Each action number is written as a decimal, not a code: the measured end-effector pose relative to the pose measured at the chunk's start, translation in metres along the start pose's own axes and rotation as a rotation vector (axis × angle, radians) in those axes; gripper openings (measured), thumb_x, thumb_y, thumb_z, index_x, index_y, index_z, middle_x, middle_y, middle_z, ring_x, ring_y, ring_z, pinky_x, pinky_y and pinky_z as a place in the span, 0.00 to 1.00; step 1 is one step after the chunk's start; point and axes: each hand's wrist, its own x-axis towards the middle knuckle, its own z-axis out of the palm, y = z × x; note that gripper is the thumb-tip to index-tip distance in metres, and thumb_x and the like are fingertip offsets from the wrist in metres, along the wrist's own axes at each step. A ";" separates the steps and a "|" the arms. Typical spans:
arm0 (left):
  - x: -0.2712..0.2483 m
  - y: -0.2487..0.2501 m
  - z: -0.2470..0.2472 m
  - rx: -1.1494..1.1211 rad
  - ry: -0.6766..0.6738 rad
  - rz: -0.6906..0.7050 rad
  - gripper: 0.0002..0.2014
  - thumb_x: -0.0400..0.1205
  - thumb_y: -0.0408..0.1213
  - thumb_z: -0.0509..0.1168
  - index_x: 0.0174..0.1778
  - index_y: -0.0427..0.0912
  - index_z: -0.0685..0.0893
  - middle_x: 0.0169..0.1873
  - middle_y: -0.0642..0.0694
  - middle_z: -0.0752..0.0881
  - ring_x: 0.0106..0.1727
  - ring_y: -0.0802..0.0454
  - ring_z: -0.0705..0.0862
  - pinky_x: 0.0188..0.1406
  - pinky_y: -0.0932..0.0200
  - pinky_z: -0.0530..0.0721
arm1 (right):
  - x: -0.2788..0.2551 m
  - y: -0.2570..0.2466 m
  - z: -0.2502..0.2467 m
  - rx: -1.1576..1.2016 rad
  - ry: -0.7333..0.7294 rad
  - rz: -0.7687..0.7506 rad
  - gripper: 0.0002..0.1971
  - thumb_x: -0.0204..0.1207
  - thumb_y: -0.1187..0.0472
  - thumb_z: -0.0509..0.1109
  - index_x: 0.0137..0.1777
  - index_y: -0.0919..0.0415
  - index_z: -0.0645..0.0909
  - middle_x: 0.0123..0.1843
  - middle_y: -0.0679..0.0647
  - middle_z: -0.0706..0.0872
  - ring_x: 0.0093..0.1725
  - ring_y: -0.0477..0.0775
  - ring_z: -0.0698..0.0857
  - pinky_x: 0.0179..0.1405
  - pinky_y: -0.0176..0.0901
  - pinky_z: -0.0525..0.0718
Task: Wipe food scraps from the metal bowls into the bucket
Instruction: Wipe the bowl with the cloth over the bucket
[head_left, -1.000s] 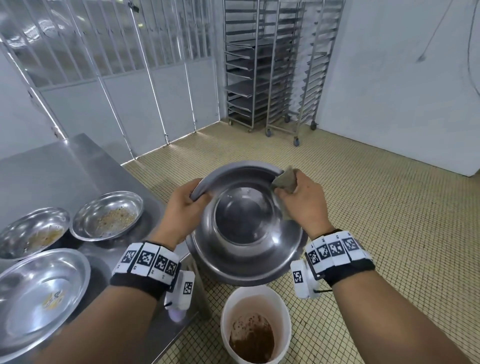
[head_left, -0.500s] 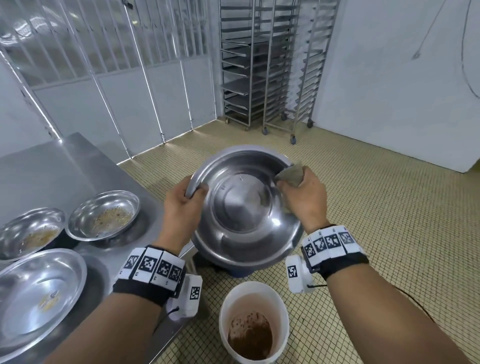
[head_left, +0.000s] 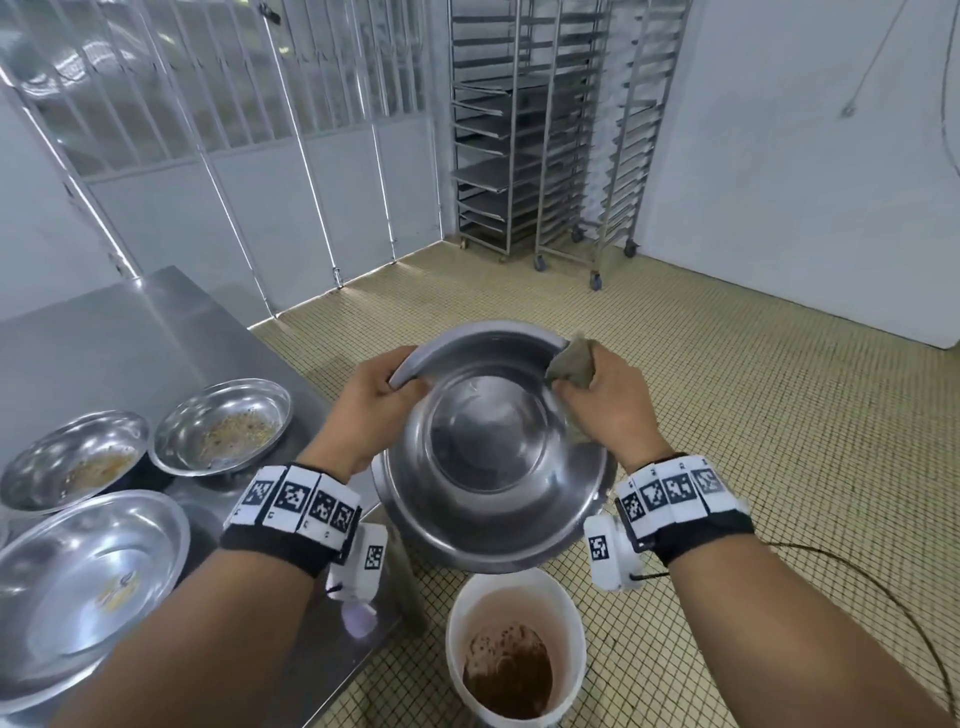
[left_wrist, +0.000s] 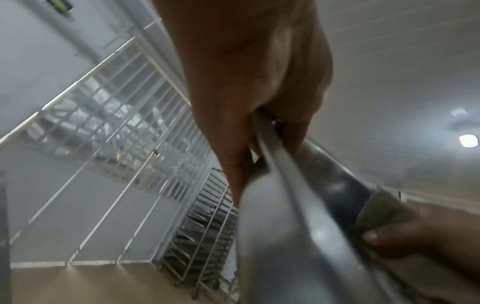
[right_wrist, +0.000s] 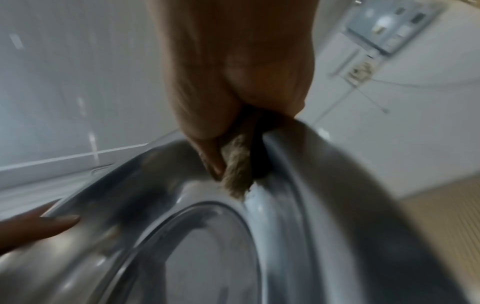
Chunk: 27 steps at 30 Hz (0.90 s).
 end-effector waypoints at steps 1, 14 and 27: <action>-0.002 -0.001 0.002 -0.031 0.032 -0.016 0.10 0.84 0.26 0.68 0.43 0.45 0.89 0.31 0.52 0.86 0.33 0.57 0.83 0.33 0.63 0.80 | -0.003 0.003 0.004 0.074 0.045 0.047 0.12 0.79 0.57 0.76 0.60 0.54 0.82 0.48 0.43 0.86 0.46 0.46 0.84 0.44 0.35 0.76; -0.015 -0.012 0.019 -0.143 0.241 -0.062 0.08 0.85 0.28 0.68 0.49 0.44 0.89 0.33 0.54 0.89 0.35 0.56 0.88 0.34 0.60 0.85 | 0.000 0.007 0.004 0.133 0.099 0.170 0.15 0.77 0.51 0.78 0.60 0.53 0.82 0.47 0.45 0.88 0.43 0.49 0.88 0.44 0.43 0.88; -0.031 -0.018 -0.006 -0.010 0.325 -0.102 0.17 0.84 0.30 0.66 0.60 0.57 0.86 0.50 0.51 0.90 0.49 0.55 0.89 0.47 0.58 0.87 | -0.003 0.002 0.028 0.239 -0.111 0.138 0.08 0.77 0.57 0.76 0.54 0.51 0.83 0.47 0.46 0.88 0.49 0.50 0.88 0.57 0.54 0.87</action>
